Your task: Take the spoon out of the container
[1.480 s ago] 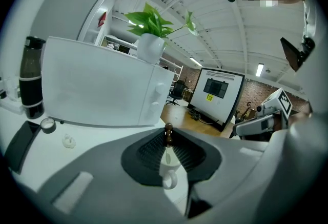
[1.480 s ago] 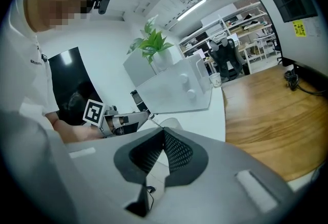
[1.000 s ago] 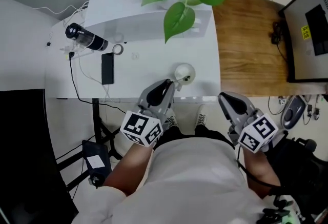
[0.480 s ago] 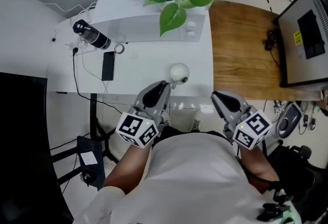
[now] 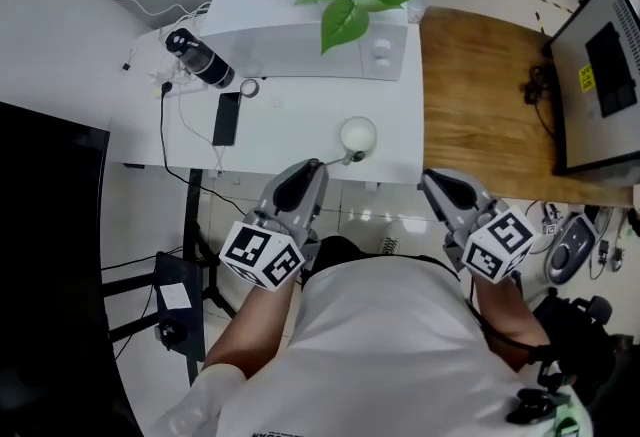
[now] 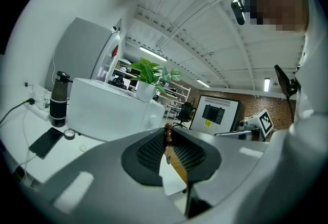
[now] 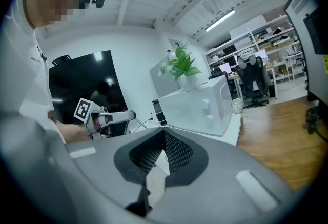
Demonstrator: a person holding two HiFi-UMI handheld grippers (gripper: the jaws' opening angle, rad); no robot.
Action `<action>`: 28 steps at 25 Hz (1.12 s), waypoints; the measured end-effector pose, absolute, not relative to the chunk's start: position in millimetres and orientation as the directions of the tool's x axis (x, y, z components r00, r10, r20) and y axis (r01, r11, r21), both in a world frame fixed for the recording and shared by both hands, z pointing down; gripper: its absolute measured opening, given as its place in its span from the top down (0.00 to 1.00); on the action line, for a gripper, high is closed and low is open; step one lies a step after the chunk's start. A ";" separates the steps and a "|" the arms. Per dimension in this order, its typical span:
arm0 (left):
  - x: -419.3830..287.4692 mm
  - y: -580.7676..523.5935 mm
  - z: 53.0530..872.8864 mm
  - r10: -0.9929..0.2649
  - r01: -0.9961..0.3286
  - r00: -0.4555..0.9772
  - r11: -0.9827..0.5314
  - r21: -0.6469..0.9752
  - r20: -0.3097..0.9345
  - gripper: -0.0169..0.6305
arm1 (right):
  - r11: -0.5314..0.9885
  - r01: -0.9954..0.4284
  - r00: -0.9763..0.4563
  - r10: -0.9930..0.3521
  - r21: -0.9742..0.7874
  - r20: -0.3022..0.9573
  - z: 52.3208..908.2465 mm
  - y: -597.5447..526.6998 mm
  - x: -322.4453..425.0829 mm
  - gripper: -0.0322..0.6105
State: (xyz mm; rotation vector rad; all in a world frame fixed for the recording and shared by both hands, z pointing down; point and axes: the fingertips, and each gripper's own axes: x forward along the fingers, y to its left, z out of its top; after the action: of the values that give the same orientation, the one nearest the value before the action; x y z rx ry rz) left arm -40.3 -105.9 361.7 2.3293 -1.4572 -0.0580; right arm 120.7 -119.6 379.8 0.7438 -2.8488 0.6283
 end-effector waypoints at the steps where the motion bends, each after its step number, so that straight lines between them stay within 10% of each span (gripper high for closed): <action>1: -40.9 -103.7 360.0 -0.871 -0.856 0.462 -0.388 0.341 0.168 0.90 | 0.788 -0.500 -0.866 -0.449 -0.359 0.221 377.7 -119.6 121.8 0.94; 28: -97.2 90.7 359.0 -0.664 -0.676 0.730 -0.664 0.320 0.164 0.90 | 0.560 -0.750 -0.653 -0.713 -0.352 0.255 372.0 117.0 47.4 0.95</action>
State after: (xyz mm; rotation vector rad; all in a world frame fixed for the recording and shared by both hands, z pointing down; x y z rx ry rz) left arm -97.2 90.7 359.0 2.5743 -1.0366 0.0467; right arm 47.4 117.0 372.0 1.2695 -2.7002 0.6706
